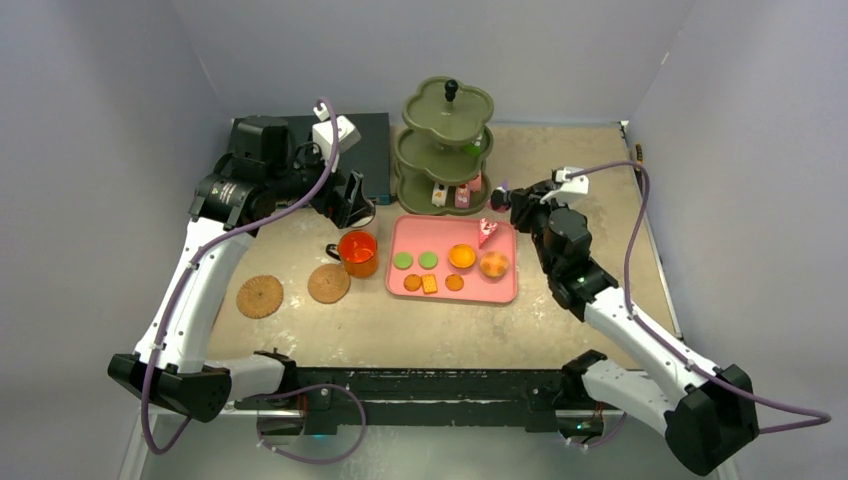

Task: Serve the afternoon tea

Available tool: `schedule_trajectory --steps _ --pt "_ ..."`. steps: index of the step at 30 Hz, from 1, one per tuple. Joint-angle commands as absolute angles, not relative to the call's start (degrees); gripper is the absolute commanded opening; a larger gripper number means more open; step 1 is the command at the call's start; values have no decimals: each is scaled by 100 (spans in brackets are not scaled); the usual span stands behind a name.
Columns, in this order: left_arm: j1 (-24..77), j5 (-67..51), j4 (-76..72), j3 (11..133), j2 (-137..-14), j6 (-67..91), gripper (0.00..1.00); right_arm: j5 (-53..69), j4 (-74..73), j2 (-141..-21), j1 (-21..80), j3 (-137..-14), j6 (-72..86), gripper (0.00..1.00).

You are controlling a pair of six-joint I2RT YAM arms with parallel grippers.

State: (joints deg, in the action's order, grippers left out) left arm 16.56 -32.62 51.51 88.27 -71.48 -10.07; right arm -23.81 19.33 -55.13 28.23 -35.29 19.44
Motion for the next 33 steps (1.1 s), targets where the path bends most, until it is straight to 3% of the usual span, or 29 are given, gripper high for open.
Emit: schedule_trajectory --steps 1,33 --pt "1629 -3384 5008 8903 -7049 -983 91 -1918 2421 -5751 2854 -4106 1676 24" --pt "1627 -3313 5154 9054 -7102 -1118 91 -909 4207 -8422 2857 -5696 1032 25"
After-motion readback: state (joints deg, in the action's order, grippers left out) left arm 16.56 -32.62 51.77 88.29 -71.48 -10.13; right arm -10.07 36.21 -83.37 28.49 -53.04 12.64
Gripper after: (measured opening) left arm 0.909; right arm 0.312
